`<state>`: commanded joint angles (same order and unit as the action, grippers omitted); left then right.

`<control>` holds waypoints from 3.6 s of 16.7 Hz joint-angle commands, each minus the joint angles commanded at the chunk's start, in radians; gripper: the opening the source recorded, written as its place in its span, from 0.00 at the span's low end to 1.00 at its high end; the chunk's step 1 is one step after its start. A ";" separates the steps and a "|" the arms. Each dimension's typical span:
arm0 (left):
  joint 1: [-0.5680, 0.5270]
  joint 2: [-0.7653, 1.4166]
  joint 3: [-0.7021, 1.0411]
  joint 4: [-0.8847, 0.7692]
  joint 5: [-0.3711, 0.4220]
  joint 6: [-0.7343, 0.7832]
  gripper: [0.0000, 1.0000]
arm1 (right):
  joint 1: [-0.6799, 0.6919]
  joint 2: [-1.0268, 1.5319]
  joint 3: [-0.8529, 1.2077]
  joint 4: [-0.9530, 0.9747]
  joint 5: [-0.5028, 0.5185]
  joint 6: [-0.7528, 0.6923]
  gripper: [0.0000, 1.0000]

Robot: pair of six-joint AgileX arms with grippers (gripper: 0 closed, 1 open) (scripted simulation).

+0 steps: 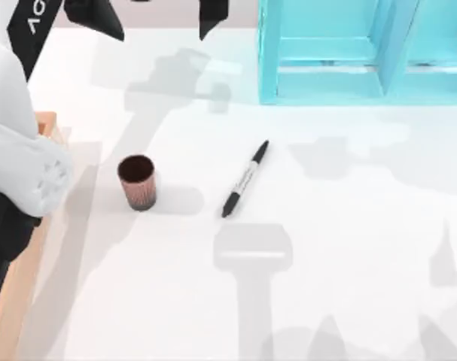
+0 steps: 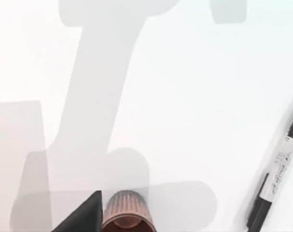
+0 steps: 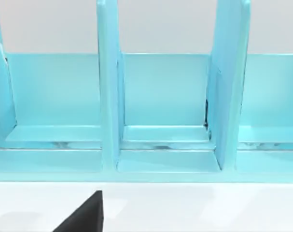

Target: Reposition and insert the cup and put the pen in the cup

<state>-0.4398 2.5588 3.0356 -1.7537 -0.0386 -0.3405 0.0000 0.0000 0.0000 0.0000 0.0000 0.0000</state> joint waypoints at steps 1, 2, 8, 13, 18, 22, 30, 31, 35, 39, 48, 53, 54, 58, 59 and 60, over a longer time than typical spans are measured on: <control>-0.024 -0.004 -0.054 0.031 -0.014 0.008 1.00 | 0.000 0.000 0.000 0.000 0.000 0.000 1.00; -0.052 -0.008 -0.119 0.064 -0.030 0.017 1.00 | 0.000 0.000 0.000 0.000 0.000 0.000 1.00; -0.234 -0.031 -0.544 0.283 -0.133 0.076 1.00 | 0.000 0.000 0.000 0.000 0.000 0.000 1.00; -0.302 -0.039 -0.660 0.365 -0.176 0.097 1.00 | 0.000 0.000 0.000 0.000 0.000 0.000 1.00; -0.298 -0.034 -0.669 0.377 -0.174 0.098 1.00 | 0.000 0.000 0.000 0.000 0.000 0.000 1.00; -0.285 -0.016 -0.756 0.488 -0.175 0.115 1.00 | 0.000 0.000 0.000 0.000 0.000 0.000 1.00; -0.257 0.025 -0.928 0.707 -0.173 0.144 1.00 | 0.000 0.000 0.000 0.000 0.000 0.000 1.00; -0.257 0.025 -0.928 0.707 -0.173 0.144 1.00 | 0.000 0.000 0.000 0.000 0.000 0.000 1.00; -0.257 0.025 -0.928 0.707 -0.173 0.144 0.85 | 0.000 0.000 0.000 0.000 0.000 0.000 1.00; -0.257 0.025 -0.928 0.707 -0.173 0.144 0.55 | 0.000 0.000 0.000 0.000 0.000 0.000 1.00; -0.257 0.025 -0.928 0.707 -0.173 0.144 0.00 | 0.000 0.000 0.000 0.000 0.000 0.000 1.00; -0.257 0.025 -0.928 0.707 -0.173 0.144 0.00 | 0.000 0.000 0.000 0.000 0.000 0.000 1.00; -0.257 0.025 -0.928 0.707 -0.173 0.144 0.00 | 0.000 0.000 0.000 0.000 0.000 0.000 1.00; -0.299 -0.081 -0.956 0.669 -0.106 0.096 0.00 | 0.000 0.000 0.000 0.000 0.000 0.000 1.00; -0.309 -0.111 -0.979 0.658 -0.107 0.085 0.00 | 0.000 0.000 0.000 0.000 0.000 0.000 1.00; -0.319 -0.146 -1.000 0.648 -0.108 0.075 0.00 | 0.000 0.000 0.000 0.000 0.000 0.000 1.00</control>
<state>-0.7589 2.4128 2.0356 -1.1055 -0.1471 -0.2656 0.0000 0.0000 0.0000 0.0000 0.0000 0.0000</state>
